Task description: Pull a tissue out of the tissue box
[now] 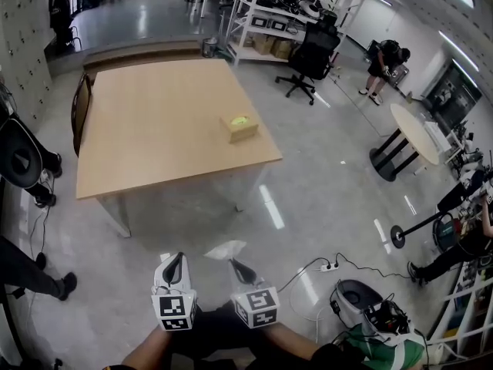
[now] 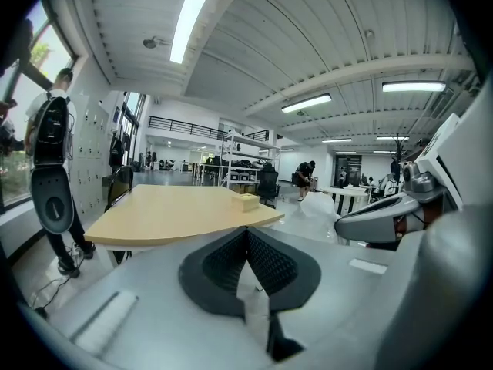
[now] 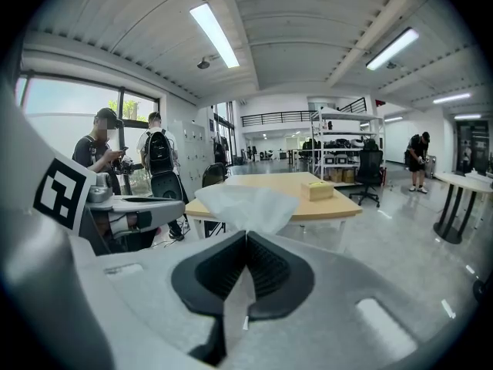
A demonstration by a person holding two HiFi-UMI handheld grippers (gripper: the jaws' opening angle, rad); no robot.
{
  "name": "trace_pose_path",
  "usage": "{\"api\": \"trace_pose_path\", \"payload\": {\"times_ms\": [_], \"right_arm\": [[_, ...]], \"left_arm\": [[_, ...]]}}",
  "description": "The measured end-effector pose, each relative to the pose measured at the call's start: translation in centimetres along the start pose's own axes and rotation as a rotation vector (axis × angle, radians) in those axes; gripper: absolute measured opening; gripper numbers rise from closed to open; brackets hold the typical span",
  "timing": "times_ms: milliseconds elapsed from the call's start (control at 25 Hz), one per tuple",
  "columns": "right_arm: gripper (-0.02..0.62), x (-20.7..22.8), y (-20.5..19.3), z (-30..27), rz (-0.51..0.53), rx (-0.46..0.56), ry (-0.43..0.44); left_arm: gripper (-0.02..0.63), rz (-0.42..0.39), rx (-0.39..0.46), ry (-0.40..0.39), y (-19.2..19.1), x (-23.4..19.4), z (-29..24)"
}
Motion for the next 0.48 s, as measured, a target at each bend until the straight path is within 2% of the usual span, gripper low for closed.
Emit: {"api": "trace_pose_path", "payload": {"times_ms": [480], "right_arm": [[-0.006,-0.35,0.30,-0.73,0.004,0.000,0.019]], "left_arm": [[0.018,0.009,0.013,0.014,0.18,-1.02,0.04]]}}
Point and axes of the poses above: the fingertips, and each gripper's own axes: z backward along the fingers, x to its right, y out of its top, the point moved 8 cm from there along z, backward along the fingers, and after that the axes turned 12 degrees about y, right-handed, at the moved point
